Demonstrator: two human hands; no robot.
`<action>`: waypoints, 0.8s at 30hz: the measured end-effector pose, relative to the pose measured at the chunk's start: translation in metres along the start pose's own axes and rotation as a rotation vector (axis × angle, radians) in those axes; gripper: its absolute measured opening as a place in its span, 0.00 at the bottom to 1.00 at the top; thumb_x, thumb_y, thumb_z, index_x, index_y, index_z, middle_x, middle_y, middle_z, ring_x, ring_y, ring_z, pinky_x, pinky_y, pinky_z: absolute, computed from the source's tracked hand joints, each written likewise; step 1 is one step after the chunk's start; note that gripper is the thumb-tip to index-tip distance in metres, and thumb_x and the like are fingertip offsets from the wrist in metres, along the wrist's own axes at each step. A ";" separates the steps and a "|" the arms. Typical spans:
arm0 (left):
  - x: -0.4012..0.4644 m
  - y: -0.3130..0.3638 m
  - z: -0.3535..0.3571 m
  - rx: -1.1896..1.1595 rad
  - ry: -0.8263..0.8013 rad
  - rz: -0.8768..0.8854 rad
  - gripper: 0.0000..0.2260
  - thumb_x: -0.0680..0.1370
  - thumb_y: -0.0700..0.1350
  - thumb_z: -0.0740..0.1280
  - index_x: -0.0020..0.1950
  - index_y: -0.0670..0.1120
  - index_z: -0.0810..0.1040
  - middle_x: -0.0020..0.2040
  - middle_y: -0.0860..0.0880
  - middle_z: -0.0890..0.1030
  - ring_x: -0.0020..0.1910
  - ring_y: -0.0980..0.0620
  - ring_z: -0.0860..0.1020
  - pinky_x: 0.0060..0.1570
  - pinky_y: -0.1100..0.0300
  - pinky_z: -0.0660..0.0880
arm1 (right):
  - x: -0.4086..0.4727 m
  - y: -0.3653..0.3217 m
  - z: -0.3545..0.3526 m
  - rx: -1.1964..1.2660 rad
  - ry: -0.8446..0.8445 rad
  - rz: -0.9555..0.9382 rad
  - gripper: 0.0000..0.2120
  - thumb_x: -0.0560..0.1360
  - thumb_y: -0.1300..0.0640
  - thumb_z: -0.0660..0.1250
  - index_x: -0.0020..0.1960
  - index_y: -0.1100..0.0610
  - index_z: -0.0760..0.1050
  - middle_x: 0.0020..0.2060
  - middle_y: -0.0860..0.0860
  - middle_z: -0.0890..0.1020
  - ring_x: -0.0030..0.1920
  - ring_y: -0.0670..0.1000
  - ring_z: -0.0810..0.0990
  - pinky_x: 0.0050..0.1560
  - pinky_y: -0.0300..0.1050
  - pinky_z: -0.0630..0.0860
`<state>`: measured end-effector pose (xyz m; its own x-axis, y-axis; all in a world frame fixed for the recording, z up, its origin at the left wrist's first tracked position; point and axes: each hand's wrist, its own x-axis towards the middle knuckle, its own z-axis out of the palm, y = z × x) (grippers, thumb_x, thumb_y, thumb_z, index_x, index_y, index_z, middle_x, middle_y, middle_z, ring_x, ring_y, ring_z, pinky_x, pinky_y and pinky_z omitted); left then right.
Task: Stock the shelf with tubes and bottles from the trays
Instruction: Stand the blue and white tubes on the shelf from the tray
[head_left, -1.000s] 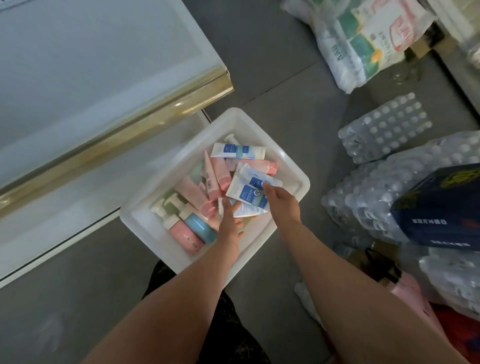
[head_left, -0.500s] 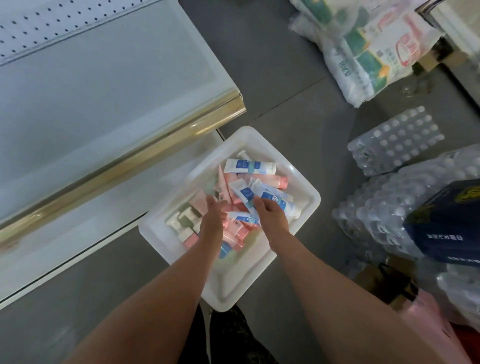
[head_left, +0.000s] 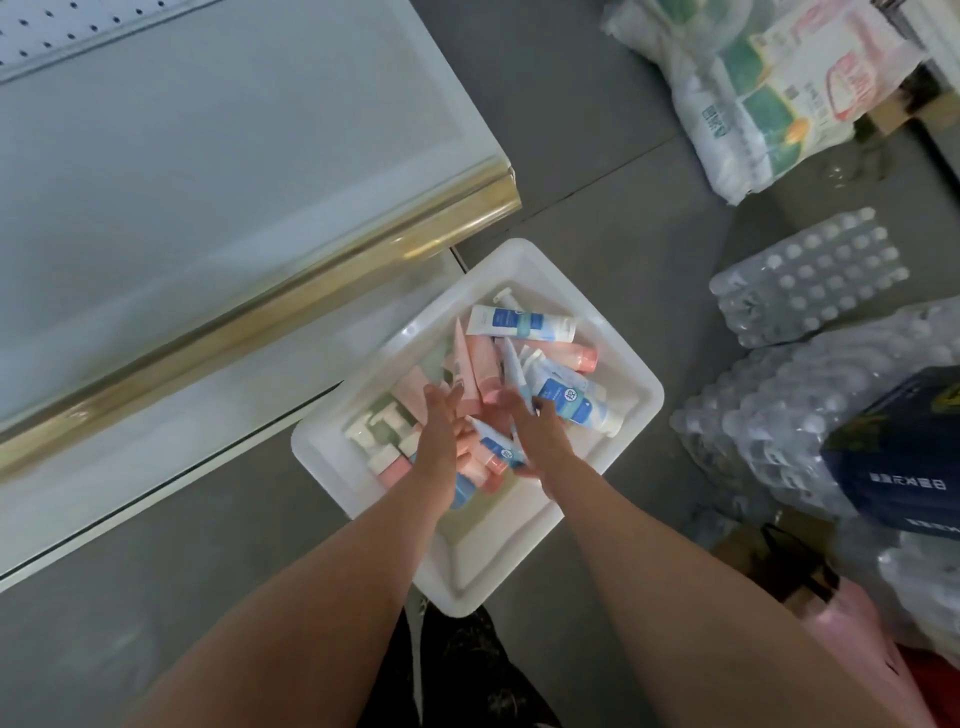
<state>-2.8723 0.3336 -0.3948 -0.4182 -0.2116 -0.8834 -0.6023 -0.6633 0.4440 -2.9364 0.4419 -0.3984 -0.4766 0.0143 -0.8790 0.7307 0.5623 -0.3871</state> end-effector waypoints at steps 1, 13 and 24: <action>0.002 0.002 -0.002 -0.009 0.002 -0.009 0.30 0.82 0.65 0.42 0.73 0.54 0.71 0.53 0.47 0.81 0.49 0.50 0.77 0.55 0.56 0.71 | 0.001 0.004 0.002 -0.033 -0.011 0.003 0.45 0.58 0.27 0.68 0.69 0.48 0.64 0.61 0.53 0.74 0.60 0.60 0.77 0.58 0.62 0.79; -0.007 -0.025 -0.008 0.048 0.031 -0.013 0.32 0.84 0.62 0.41 0.67 0.48 0.78 0.60 0.42 0.81 0.52 0.51 0.79 0.61 0.53 0.70 | 0.006 0.000 -0.038 0.244 -0.192 0.198 0.25 0.72 0.32 0.69 0.60 0.47 0.76 0.51 0.50 0.86 0.53 0.55 0.84 0.61 0.63 0.77; -0.005 -0.035 0.010 -0.014 0.194 -0.046 0.28 0.82 0.64 0.51 0.66 0.43 0.74 0.55 0.43 0.82 0.49 0.49 0.82 0.44 0.56 0.75 | 0.002 -0.004 -0.060 0.418 -0.123 0.053 0.18 0.76 0.42 0.70 0.60 0.53 0.78 0.47 0.52 0.88 0.46 0.52 0.86 0.57 0.51 0.81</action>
<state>-2.8559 0.3653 -0.4044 -0.2512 -0.3145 -0.9154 -0.6072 -0.6853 0.4020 -2.9694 0.4895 -0.3816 -0.3898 -0.0786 -0.9176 0.8997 0.1804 -0.3976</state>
